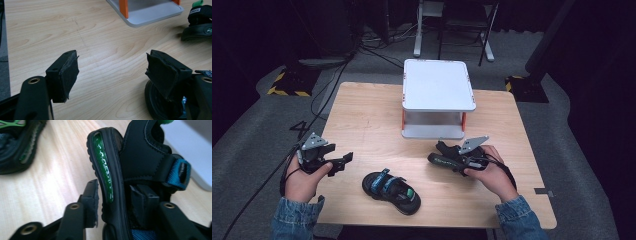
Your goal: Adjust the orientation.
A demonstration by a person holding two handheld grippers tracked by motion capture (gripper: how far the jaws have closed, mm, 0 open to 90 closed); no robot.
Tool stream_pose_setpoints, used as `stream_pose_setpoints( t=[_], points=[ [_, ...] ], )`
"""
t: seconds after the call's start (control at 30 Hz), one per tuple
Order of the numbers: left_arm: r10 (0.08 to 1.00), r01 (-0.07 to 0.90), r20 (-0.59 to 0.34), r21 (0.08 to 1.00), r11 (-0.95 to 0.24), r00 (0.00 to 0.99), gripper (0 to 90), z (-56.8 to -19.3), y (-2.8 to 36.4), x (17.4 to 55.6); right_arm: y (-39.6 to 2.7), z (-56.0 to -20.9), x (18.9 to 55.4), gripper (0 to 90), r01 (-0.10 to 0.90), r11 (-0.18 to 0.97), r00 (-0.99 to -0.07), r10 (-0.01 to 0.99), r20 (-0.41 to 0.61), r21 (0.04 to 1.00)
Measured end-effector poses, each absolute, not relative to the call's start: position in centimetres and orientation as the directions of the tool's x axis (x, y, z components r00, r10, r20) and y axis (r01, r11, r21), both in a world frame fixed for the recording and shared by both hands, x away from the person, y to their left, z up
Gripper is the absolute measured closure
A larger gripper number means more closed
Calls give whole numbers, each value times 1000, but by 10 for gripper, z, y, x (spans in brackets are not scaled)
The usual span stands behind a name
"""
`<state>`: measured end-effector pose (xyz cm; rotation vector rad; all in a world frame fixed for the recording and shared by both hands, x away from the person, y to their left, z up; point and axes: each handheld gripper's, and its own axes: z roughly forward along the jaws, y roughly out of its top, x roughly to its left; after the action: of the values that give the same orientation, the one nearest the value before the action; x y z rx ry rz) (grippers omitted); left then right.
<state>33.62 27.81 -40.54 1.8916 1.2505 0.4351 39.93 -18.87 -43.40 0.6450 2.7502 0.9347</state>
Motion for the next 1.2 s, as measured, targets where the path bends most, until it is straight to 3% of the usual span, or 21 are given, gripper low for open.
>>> stream_pose_setpoints(
  t=[0.1,0.2,0.3,0.6,0.7,0.83,1.0,1.2],
  points=[
    [879,599,-147,780,-179,454,254,-404,277,338,-189,-435,394,559,365,729,-907,418,47,579],
    [877,597,-145,781,-183,458,254,-404,276,341,-187,-441,386,553,386,785,-920,369,134,484],
    [873,598,-148,779,-186,464,254,-404,272,345,-185,-450,382,538,374,803,-926,353,135,463],
    [864,594,-146,779,-200,483,251,-404,267,351,-197,-425,371,427,397,743,-903,421,85,538],
    [867,593,-144,781,-196,478,251,-404,267,349,-203,-413,372,411,486,625,-844,516,143,611],
    [874,598,-147,779,-186,463,251,-406,271,344,-198,-407,374,318,496,478,-804,569,175,725],
    [887,605,-149,778,-169,438,251,-406,281,336,-178,-419,378,343,558,370,-712,673,200,743],
    [897,613,-150,775,-155,416,252,-408,289,330,-152,-422,374,397,502,406,-767,616,177,764]
  ],
)
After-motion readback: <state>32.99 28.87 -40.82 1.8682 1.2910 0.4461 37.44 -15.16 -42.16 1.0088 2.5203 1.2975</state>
